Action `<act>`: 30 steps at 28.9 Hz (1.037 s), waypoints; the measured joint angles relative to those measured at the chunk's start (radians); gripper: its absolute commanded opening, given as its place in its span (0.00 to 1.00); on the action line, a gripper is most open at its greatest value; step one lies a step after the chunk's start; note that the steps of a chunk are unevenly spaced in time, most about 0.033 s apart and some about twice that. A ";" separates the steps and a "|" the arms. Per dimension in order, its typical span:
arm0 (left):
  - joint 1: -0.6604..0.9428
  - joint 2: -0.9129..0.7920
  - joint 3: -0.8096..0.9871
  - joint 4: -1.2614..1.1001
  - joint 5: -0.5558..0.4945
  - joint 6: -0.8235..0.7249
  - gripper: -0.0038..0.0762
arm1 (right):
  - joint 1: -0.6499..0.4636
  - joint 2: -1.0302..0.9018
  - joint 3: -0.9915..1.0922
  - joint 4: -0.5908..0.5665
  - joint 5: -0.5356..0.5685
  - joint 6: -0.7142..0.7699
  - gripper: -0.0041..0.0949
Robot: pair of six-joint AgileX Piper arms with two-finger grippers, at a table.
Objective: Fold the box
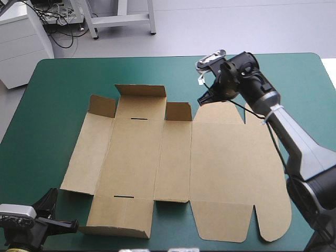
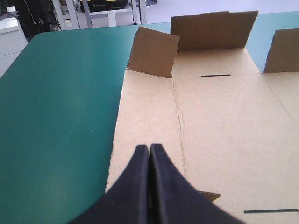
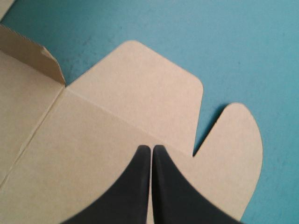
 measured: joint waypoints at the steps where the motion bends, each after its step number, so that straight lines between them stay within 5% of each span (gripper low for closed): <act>1: 0.000 0.000 0.001 0.000 0.000 0.000 0.11 | -0.014 -0.041 0.047 0.009 -0.009 0.014 0.04; 8: 0.000 0.000 0.004 0.000 -0.011 0.000 0.55 | -0.046 -0.367 0.474 0.026 -0.148 0.113 0.04; 11: 0.000 0.000 0.004 0.000 -0.014 0.000 0.66 | -0.046 -0.522 0.660 0.033 -0.219 0.160 0.04; 24: 0.000 0.000 0.000 -0.002 -0.011 -0.016 0.67 | -0.046 -1.119 1.121 0.033 -0.270 0.261 0.04; 30: 0.000 0.131 -0.165 -0.002 0.003 -0.016 0.67 | -0.046 -1.273 1.200 0.027 -0.248 0.263 0.04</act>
